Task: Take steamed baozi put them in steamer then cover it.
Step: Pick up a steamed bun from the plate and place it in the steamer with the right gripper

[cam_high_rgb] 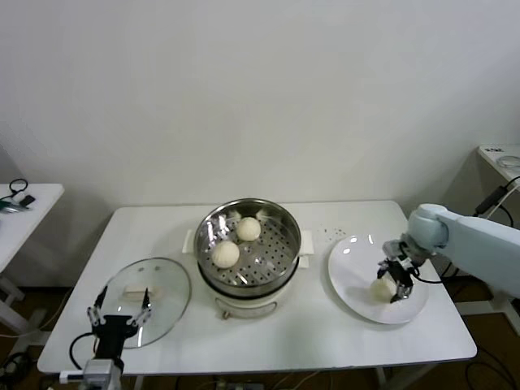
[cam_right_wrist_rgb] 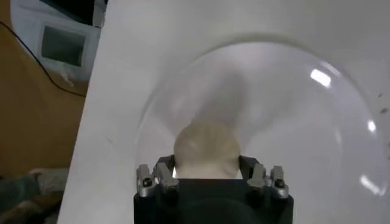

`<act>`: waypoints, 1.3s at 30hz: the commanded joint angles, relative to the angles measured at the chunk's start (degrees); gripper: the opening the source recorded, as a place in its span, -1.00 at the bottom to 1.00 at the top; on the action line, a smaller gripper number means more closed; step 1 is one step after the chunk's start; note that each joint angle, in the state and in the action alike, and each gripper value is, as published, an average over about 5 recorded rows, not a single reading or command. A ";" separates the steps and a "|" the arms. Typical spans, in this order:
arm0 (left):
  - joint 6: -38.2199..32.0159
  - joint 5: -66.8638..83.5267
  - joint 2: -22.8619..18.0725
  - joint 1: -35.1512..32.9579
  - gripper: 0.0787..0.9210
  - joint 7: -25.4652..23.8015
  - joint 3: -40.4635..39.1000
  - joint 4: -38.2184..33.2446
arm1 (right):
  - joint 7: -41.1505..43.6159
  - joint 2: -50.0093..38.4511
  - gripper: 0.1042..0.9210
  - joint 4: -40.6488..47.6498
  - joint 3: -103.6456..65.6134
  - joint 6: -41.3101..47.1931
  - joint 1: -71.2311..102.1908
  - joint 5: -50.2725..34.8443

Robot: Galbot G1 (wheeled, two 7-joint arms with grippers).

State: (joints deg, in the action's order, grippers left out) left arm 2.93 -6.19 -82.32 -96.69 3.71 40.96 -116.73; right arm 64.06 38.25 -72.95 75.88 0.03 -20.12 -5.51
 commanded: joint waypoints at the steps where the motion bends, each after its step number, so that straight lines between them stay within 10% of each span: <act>1: -0.15 -0.12 -0.03 -0.33 0.77 0.04 -0.07 0.03 | 3.31 6.43 0.42 -1.98 7.67 -14.35 -20.43 -0.12; 11: -0.14 -0.07 -0.03 -0.71 0.77 0.67 -0.03 -0.02 | 3.96 18.36 0.44 -2.62 12.72 -29.31 -35.15 -3.50; 39: 0.43 1.52 -0.07 -0.41 0.77 0.87 0.55 -0.79 | 2.51 40.02 0.45 -3.33 2.81 -32.42 -12.39 9.56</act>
State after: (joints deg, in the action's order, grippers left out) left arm 3.36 -4.93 -82.47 -97.20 4.59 41.49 -117.67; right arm 66.97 72.84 -76.28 79.57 -30.70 -37.72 0.79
